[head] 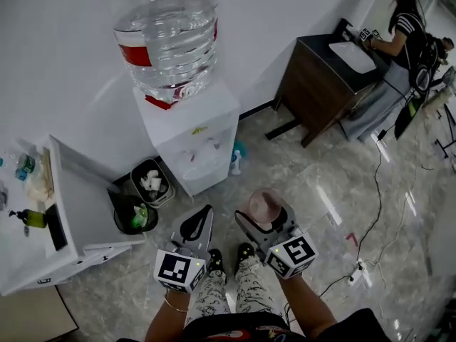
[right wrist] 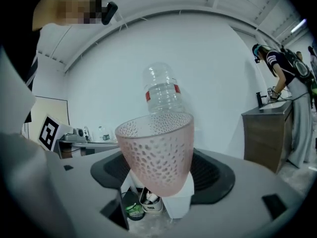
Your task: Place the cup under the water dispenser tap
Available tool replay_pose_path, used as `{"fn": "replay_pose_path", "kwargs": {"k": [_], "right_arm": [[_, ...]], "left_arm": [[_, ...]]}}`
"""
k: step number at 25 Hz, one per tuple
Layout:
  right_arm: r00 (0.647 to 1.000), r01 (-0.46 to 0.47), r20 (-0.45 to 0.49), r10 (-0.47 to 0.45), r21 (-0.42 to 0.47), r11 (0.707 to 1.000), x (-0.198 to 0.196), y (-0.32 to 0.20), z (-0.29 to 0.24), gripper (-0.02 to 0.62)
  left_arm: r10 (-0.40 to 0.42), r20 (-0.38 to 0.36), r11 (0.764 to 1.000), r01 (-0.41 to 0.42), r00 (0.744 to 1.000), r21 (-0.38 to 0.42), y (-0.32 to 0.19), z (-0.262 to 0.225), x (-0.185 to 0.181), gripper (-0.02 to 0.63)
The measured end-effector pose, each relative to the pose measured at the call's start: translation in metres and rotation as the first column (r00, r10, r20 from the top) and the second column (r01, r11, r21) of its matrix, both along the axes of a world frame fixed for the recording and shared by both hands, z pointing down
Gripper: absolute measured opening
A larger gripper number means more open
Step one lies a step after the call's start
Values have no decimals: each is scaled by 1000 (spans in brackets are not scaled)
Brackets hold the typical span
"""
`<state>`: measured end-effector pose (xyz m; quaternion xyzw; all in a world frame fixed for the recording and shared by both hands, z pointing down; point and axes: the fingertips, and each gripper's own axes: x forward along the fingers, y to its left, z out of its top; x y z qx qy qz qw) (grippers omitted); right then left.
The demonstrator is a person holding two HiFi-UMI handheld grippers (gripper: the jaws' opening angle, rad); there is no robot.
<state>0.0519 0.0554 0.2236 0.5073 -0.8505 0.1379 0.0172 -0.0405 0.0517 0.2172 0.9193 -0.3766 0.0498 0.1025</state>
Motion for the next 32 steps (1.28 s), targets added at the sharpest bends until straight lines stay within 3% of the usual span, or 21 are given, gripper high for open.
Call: {"fn": "replay_pose_path", "kwargs": {"k": [9,15,18,26,32], "right_arm": [[998,-26,-65,25,-27,999,-3,-136,170,351],[987,-8,-162,-3,-66,998,-22,-206,290,351],[979,-55,-200,32,-107,993,-22,-230,339,351],[971,-53,-240,19,-137,989,-30,-270,392,351],[974,-39,-226,9,-128,991,-33,-279,402,351]], "left_arm": [[-80,-45,994,77,996,-72,-88,138,13,-2],[-117,-31,980,110,993,-164,-104,212,5,-2],[-116,-20,976,110,993,-190,-105,237,1,-2],[-122,38,958,128,992,-255,-109,271,-15,-2],[-112,11,953,111,994,-281,-112,272,-7,-2]]}}
